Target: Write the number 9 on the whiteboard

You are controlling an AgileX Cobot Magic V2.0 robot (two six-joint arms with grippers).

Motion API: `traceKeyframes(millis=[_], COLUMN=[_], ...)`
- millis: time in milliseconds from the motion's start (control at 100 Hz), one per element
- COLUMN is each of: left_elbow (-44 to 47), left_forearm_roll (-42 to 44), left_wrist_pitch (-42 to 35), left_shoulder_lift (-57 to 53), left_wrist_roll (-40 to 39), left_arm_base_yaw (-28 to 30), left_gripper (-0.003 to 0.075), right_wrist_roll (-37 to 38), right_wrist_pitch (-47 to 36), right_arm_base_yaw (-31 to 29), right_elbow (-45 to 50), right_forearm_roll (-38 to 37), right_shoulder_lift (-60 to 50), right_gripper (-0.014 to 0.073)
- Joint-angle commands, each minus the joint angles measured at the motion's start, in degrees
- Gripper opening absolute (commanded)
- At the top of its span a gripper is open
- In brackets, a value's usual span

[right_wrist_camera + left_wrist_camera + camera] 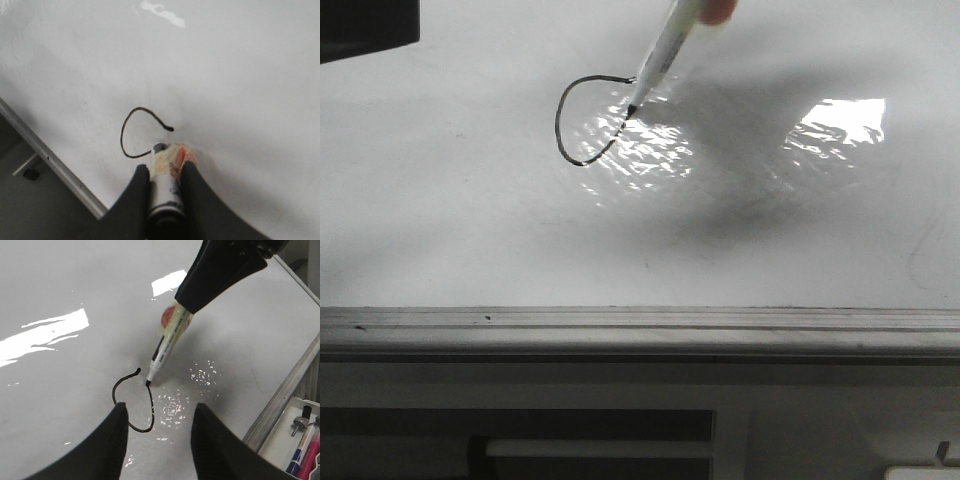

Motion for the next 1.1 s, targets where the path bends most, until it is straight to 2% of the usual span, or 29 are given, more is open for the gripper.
traceKeyframes(millis=[0,170,360,510,670,800,940,1090], left_elbow=[-1.5,-1.5,-1.5,-1.5,-1.5,-1.5,-1.5,-1.5], left_forearm_roll=[-0.5,-0.5,-0.5,-0.5,0.2,7.3,7.2,6.5], left_wrist_pitch=[-3.9,-2.7,-0.1,-0.1,-0.1,0.2,0.1,-2.3], left_shoulder_lift=[-0.5,-0.5,-0.5,-0.5,-0.5,0.4,4.1,8.3], left_wrist_roll=[-0.5,-0.5,-0.5,-0.5,-0.5,-0.5,-0.5,-0.5], left_arm_base_yaw=[0.0,-0.1,-0.1,-0.1,-0.3,-3.1,-7.4,-8.1], left_gripper=[0.0283,0.0283,0.0283,0.0283,0.0284,0.0284,0.0286,0.0286], right_wrist_roll=[0.2,0.5,1.8,1.8,1.8,1.8,2.9,3.3], right_wrist_pitch=[-5.3,-7.3,-0.4,-0.2,-2.6,-6.4,-5.6,-5.5], right_arm_base_yaw=[-1.1,-1.1,-0.7,1.8,5.3,7.9,11.0,14.0], right_elbow=[-1.8,-1.8,1.7,7.3,7.9,7.9,7.9,7.9], right_forearm_roll=[-2.8,-2.7,0.0,3.7,4.1,5.1,6.6,8.6], right_shoulder_lift=[-1.5,-1.5,-1.3,-1.3,-1.8,-3.7,-5.5,-6.0], right_gripper=[-0.006,-0.006,-0.006,-0.006,-0.006,-0.006,-0.006,-0.006])
